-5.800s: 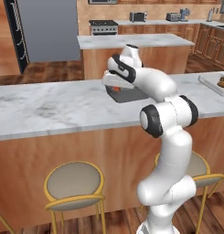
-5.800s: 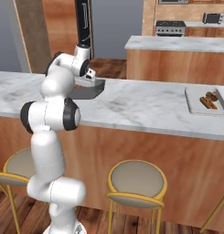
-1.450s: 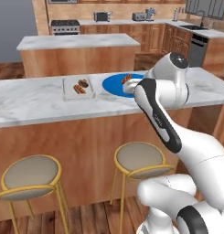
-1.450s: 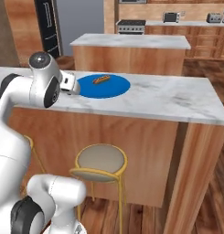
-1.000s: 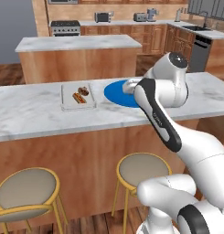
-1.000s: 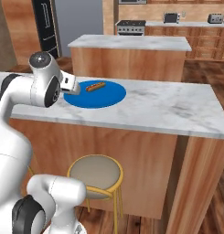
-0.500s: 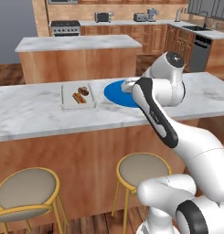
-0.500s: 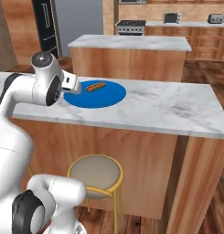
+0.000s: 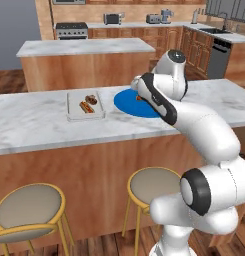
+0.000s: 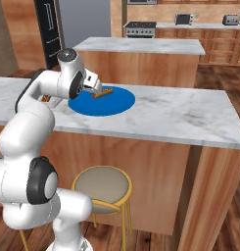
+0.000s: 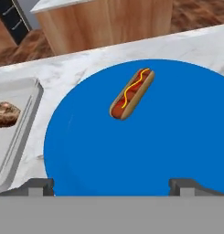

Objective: Place one cooked food and one vegetable from the large plate to each tupperware container.

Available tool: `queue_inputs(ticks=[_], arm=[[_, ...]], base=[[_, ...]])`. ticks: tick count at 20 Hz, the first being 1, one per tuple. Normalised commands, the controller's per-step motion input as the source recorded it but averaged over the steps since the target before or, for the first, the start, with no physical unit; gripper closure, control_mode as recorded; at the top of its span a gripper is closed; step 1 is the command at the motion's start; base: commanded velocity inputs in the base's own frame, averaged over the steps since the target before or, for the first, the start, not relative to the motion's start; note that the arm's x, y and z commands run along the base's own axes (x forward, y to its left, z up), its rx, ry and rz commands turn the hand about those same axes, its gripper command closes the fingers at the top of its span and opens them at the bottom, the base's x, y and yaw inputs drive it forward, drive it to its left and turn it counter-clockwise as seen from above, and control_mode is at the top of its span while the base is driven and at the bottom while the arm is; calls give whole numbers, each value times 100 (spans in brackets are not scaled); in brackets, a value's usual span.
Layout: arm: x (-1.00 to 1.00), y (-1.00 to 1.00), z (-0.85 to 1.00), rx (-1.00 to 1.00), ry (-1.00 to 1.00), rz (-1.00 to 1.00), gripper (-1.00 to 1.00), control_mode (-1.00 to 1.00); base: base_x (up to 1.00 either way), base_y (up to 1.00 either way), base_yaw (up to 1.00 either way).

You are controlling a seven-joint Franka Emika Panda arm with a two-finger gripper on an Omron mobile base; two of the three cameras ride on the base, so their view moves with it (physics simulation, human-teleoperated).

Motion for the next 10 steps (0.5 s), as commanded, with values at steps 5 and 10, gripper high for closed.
queue_inputs(ticks=[5, 10], arm=[[50, -3, -10, 0, 20, -7, -100, -100], [3, -2, -28, 0, 24, -2, -100, -100]], base=[[0, 0, 0], [0, 0, 0]])
